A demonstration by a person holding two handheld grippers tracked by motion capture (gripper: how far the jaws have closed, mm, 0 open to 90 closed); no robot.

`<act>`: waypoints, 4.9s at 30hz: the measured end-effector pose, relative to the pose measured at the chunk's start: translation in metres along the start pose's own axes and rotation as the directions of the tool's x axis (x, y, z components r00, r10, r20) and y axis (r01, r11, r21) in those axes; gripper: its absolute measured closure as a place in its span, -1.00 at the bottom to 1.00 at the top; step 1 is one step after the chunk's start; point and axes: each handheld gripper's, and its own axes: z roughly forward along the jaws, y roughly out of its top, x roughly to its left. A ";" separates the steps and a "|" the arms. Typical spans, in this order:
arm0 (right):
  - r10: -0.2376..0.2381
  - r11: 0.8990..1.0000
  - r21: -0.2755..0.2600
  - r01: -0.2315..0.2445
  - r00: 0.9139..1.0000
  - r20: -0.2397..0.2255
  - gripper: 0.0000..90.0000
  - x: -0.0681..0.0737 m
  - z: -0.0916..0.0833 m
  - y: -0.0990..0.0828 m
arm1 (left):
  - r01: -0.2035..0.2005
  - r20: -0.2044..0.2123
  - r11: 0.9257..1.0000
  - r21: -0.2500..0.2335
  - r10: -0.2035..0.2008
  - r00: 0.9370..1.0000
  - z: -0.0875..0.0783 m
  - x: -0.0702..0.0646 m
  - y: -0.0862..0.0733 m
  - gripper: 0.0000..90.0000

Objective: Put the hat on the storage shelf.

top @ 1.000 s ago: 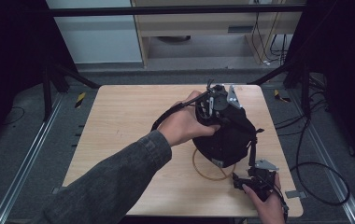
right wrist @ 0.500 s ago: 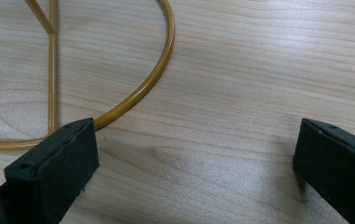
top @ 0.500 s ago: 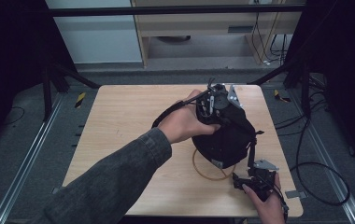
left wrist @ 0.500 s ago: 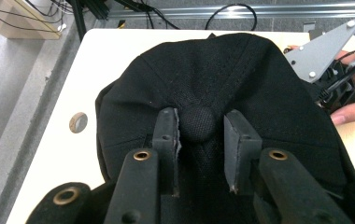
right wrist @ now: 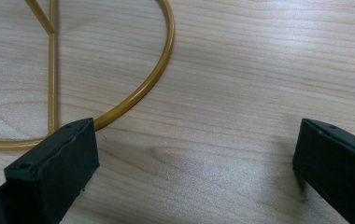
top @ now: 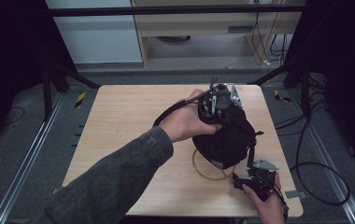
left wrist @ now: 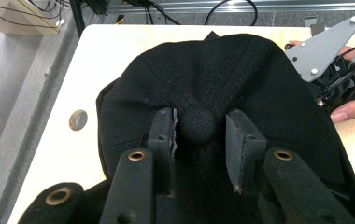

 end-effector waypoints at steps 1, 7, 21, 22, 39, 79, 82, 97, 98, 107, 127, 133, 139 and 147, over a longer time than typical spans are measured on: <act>0.000 1.000 0.000 0.000 1.000 0.000 -0.99 0.000 0.000 0.000 | 0.001 -0.003 1.000 -0.004 -0.001 1.000 0.001 -0.001 0.000 0.45; -0.001 1.000 0.000 0.001 1.000 0.003 -0.99 0.000 0.000 0.000 | -0.012 -0.019 1.000 -0.003 0.012 1.000 0.004 -0.002 -0.004 0.25; 0.001 1.000 0.000 -0.001 1.000 0.001 -0.99 0.000 0.000 0.000 | 0.020 -0.011 0.999 -0.047 -0.021 1.000 0.010 -0.006 -0.006 -0.64; 0.001 1.000 0.000 -0.001 1.000 0.001 -0.99 0.000 0.000 0.000 | 0.020 -0.011 0.999 -0.047 -0.021 1.000 0.010 -0.006 -0.006 -0.71; -0.008 1.000 0.001 0.008 1.000 -0.004 -0.99 0.000 0.002 0.002 | 0.031 0.001 0.988 -0.154 -0.031 1.000 -0.001 -0.014 -0.021 -0.89; 0.007 1.000 0.000 -0.007 1.000 -0.005 -0.99 0.003 0.001 0.001 | 0.228 -0.058 0.933 -0.278 -0.253 0.966 -0.046 -0.027 -0.139 -0.88; 0.006 1.000 -0.001 -0.006 1.000 -0.005 -0.99 0.003 0.000 0.001 | 0.257 -0.059 0.927 -0.272 -0.283 0.957 -0.046 -0.025 -0.161 -0.88; -0.001 1.000 -0.002 0.001 1.000 -0.005 -0.99 0.002 0.000 0.001 | 0.342 -0.071 0.915 -0.216 -0.364 0.929 -0.027 -0.032 -0.247 -0.88; -0.001 1.000 -0.002 0.001 1.000 -0.005 -0.99 0.002 0.000 0.001 | 0.342 -0.071 0.915 -0.216 -0.364 0.929 -0.027 -0.032 -0.247 -0.88; 0.006 1.000 -0.001 -0.006 1.000 -0.004 -0.99 0.003 0.000 0.001 | 0.382 -0.091 0.905 -0.187 -0.403 0.911 -0.008 -0.037 -0.286 -0.88; 0.006 1.000 -0.001 -0.006 1.000 -0.004 -0.99 0.003 0.000 0.001 | 0.497 -0.136 0.863 -0.088 -0.505 0.853 0.015 -0.040 -0.365 -0.88; -0.001 1.000 -0.002 0.001 1.000 -0.003 -0.99 0.002 0.000 0.001 | 0.534 -0.172 0.843 -0.062 -0.536 0.827 0.020 -0.032 -0.387 -0.89; 0.006 1.000 -0.001 -0.006 1.000 -0.004 -0.99 0.003 0.000 0.001 | 0.574 -0.189 0.816 -0.070 -0.576 0.795 0.025 -0.024 -0.402 -0.89; 0.001 1.000 -0.002 -0.001 1.000 -0.005 -0.99 0.002 0.000 0.001 | 0.604 -0.198 0.794 -0.067 -0.604 0.772 0.035 -0.021 -0.415 -0.93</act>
